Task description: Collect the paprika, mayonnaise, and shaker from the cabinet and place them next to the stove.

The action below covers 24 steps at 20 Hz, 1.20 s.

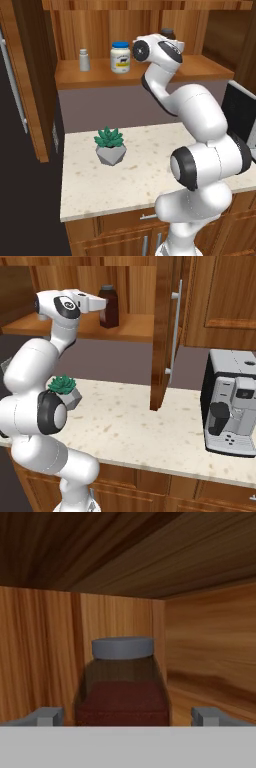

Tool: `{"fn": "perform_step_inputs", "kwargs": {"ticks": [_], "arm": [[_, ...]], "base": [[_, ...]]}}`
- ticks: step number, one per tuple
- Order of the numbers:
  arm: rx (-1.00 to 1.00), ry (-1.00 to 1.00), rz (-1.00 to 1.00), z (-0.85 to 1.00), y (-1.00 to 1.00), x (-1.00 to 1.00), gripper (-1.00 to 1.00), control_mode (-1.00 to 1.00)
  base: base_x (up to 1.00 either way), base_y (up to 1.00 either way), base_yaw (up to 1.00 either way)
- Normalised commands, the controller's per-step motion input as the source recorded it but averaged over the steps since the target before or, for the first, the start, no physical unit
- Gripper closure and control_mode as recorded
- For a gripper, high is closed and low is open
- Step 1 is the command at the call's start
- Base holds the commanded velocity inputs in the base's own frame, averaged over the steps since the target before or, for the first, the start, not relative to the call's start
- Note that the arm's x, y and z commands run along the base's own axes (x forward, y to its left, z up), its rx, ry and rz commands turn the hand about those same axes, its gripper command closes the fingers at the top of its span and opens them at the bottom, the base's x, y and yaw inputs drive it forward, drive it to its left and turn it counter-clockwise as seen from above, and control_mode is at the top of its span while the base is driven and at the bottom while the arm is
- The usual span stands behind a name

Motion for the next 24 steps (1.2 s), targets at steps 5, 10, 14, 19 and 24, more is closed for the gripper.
{"fn": "perform_step_inputs", "kwargs": {"ticks": [5, 10, 14, 19, 24], "arm": [[0.00, 0.00, 0.00, 0.00, -0.09, 0.05, -1.00, -1.00], [0.00, 0.00, 0.00, 0.00, -0.01, 0.11, -1.00, -1.00], [0.00, 0.00, 0.00, 0.00, 0.00, 0.04, -1.00, -1.00], [0.00, 0.00, 0.00, 0.00, 0.00, 0.00, -1.00, -1.00], [0.00, 0.00, 0.00, 0.00, 0.00, 0.00, -1.00, -1.00]], "base": [[0.00, 0.00, 0.00], [0.00, 0.00, 0.00], [0.00, 0.00, 0.00], [0.00, 0.00, 0.00], [0.00, 0.00, 0.00]]}}
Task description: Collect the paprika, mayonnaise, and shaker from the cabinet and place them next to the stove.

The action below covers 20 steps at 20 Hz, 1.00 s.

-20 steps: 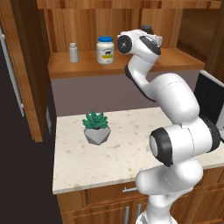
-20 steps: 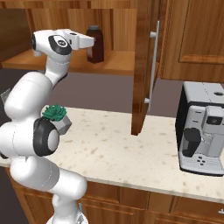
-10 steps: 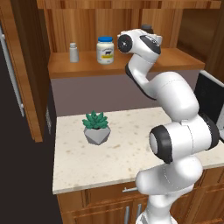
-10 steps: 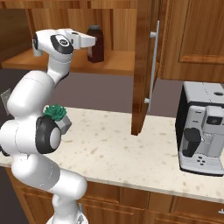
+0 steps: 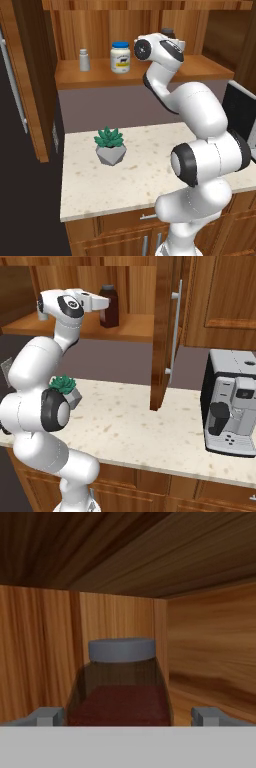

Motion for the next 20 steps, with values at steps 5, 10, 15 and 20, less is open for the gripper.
{"fn": "perform_step_inputs", "kwargs": {"ticks": [5, 10, 15, 20], "arm": [[0.00, 0.00, 0.00, 0.00, 0.00, -0.01, -1.00, -1.00], [0.00, 0.00, 0.00, 0.00, 0.00, 0.01, -1.00, -1.00], [0.00, 0.00, 0.00, 0.00, 0.00, 0.01, -1.00, -1.00], [0.00, 0.00, 0.00, 0.00, 0.00, 0.00, -1.00, -1.00]], "base": [[0.00, 0.00, 0.00], [0.00, 0.00, 0.00], [0.00, 0.00, 0.00], [0.00, 0.00, 0.00]]}}
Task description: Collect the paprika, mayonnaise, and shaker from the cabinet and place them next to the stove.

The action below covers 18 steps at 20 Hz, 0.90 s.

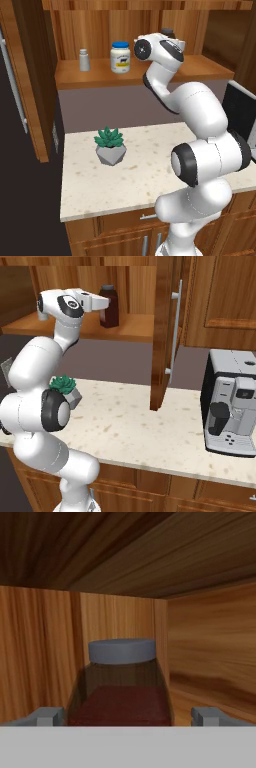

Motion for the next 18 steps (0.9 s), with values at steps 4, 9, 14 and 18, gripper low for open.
{"fn": "perform_step_inputs", "kwargs": {"ticks": [4, 9, 14, 18], "arm": [[0.00, 0.00, 0.00, 0.00, 0.00, 0.00, -1.00, -1.00], [0.00, 0.00, 0.01, 0.00, 0.05, 0.00, -1.00, -1.00], [0.00, 0.00, 0.02, 0.00, 0.07, 0.00, -1.00, -1.00], [0.02, 0.00, 0.00, 0.00, 0.00, 0.06, -1.00, -1.00]], "base": [[0.00, 0.00, 0.00], [0.00, 0.00, 0.00], [0.00, 0.00, 0.00], [0.00, 0.00, 0.00]]}}
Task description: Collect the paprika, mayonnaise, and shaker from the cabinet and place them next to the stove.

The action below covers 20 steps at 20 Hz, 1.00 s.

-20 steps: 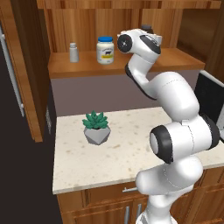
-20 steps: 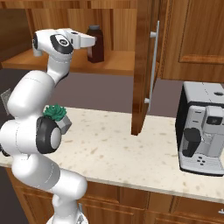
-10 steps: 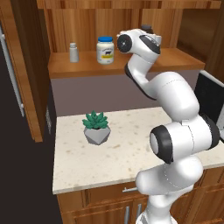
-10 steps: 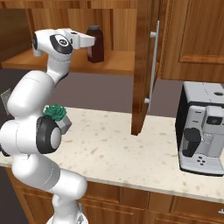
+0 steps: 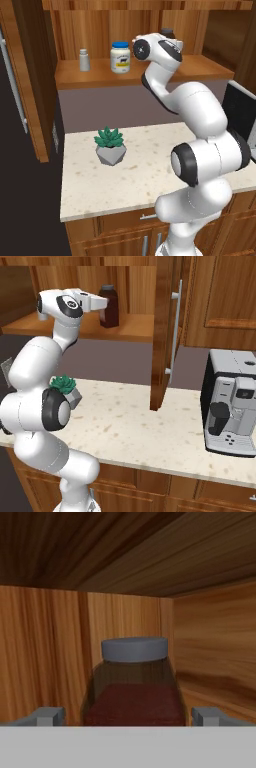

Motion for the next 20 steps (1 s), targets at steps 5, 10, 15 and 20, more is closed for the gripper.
{"fn": "perform_step_inputs", "kwargs": {"ticks": [5, 10, 15, 20], "arm": [[0.03, 0.00, 0.00, 0.00, -0.07, 0.14, -1.00, -1.00], [0.03, 0.00, 0.00, 0.00, -0.10, 0.16, -1.00, -1.00], [0.02, 0.00, 0.00, 0.00, -0.19, 0.02, -1.00, -1.00], [0.00, 0.00, 0.00, 0.00, -0.20, 0.00, -1.00, -1.00]], "base": [[0.00, 0.00, 0.00], [0.00, 0.00, 0.00], [0.00, 0.00, 0.00], [0.00, 0.00, 0.00]]}}
